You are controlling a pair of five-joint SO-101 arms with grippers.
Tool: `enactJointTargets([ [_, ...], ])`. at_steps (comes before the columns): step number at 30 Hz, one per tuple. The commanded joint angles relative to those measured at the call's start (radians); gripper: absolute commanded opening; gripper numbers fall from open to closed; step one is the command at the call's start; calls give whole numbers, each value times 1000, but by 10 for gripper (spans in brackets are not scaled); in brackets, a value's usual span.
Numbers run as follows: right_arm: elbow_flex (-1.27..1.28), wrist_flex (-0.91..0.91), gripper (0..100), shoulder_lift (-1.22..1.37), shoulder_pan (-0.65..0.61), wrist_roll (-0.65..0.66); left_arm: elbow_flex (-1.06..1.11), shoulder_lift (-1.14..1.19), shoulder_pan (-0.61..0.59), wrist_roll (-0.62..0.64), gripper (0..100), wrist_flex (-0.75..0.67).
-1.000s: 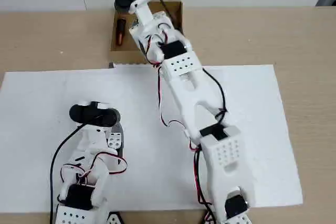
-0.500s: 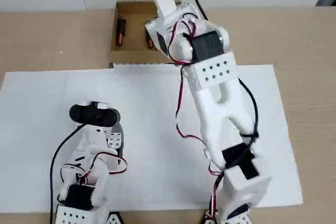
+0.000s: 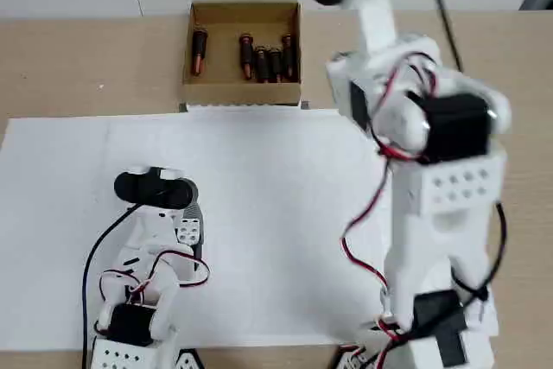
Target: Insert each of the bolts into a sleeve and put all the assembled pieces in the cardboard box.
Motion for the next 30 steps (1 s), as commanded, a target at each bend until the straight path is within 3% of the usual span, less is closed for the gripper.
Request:
enactJointTargets([
  [1,-28,15,3,-104,33,-37,-4,-11,-5,-6,6,0],
  [5,104,21,3,-249,33,-35,-4,-11,-5,-6,6,0],
  [11,555,-4,3,-587,35,-40,-4,-11,-5,-6,6,0],
  [22,1452,-352,3,-1148,142,-32,-4,-11,-5,-6,6,0],
  [30,1901,-463,3,-1471,136,-37,-4,-11,-5,-6,6,0],
])
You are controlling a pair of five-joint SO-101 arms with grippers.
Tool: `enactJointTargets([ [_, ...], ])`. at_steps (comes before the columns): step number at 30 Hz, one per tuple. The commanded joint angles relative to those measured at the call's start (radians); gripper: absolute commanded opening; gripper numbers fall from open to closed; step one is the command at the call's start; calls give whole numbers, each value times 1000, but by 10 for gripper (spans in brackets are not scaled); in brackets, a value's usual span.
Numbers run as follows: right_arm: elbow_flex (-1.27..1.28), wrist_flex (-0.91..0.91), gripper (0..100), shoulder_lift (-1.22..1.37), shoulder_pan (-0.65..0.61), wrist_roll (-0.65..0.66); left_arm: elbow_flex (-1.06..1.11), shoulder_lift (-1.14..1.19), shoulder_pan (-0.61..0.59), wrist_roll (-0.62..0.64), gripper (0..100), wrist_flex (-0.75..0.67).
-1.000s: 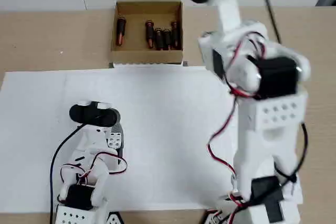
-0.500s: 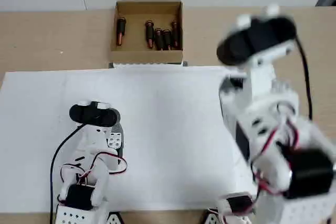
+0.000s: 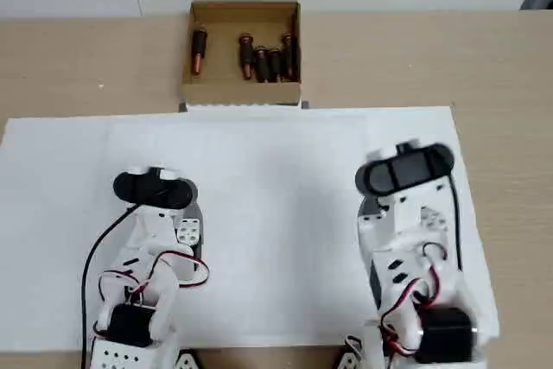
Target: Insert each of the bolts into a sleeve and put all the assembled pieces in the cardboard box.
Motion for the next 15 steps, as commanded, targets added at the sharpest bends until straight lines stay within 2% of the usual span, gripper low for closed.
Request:
enactJointTargets([
  [1,147,-35,3,-137,5,-9,-4,-11,-5,-6,6,0],
  [6,319,-33,3,-283,12,-11,-4,-11,-5,-6,6,0],
  [15,456,-71,3,-265,13,-86,-4,-11,-5,-6,6,0],
])
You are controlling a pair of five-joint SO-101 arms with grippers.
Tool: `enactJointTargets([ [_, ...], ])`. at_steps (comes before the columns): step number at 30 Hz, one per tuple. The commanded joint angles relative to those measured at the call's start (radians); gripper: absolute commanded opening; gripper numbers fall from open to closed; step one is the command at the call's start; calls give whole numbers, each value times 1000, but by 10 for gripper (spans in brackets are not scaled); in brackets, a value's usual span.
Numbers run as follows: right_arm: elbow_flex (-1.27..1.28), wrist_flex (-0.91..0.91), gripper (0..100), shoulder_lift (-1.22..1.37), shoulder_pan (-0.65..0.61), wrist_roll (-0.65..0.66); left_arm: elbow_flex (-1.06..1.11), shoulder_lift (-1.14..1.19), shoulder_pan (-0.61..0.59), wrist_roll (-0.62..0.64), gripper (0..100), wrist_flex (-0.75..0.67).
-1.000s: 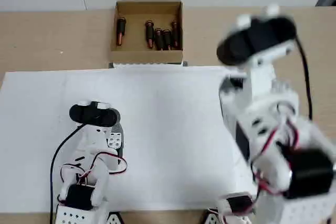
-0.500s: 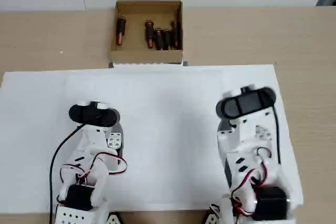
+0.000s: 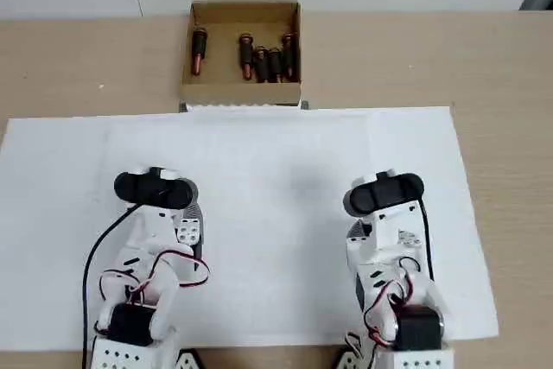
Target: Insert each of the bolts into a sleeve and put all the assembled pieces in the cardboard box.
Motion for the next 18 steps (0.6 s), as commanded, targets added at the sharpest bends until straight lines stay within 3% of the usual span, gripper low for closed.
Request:
enactJointTargets([
  [1,26,-27,3,-10,10,-51,-4,-11,-5,-6,6,0],
  [18,101,-99,3,-16,153,-212,-4,-11,-5,-6,6,0],
])
